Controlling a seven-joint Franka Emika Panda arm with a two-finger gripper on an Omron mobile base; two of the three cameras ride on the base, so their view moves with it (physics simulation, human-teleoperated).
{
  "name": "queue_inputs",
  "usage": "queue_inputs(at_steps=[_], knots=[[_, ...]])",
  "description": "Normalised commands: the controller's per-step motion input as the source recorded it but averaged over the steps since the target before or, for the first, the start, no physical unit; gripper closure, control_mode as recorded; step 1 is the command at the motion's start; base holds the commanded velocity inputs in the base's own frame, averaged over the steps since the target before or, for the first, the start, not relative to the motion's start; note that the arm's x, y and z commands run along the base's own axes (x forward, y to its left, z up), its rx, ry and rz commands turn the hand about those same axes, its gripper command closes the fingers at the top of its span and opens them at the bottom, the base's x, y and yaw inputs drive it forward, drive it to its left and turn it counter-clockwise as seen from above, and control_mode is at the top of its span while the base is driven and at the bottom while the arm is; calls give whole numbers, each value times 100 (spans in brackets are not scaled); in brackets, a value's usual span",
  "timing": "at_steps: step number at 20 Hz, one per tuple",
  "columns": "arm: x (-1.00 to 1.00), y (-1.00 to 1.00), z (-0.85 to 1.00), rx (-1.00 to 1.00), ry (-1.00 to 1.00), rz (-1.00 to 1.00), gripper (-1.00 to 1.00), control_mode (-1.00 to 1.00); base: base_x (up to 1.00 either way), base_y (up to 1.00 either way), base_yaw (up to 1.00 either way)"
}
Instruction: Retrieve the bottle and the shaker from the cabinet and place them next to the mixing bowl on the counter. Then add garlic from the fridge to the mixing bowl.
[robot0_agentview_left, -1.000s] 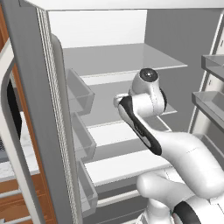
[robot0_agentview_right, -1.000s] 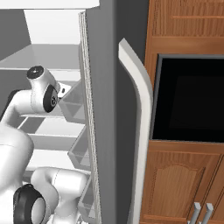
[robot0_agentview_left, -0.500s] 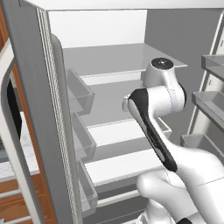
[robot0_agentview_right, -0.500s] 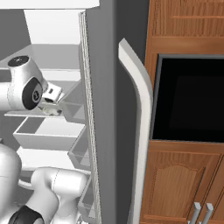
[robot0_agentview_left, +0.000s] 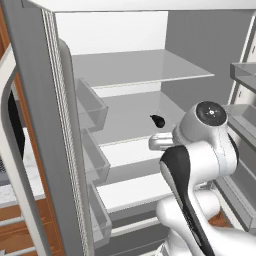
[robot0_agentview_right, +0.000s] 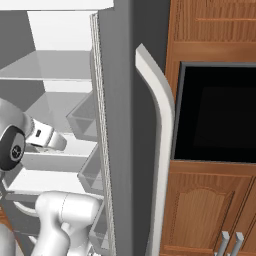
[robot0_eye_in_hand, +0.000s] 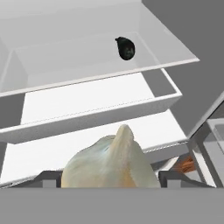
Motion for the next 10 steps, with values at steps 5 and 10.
queue_inputs(at_steps=[5,10], knots=[[0,-13,0,2,0,0,100,-100,0,0,0],[-1,0,-2,0,0,0,100,-100,0,0,0]])
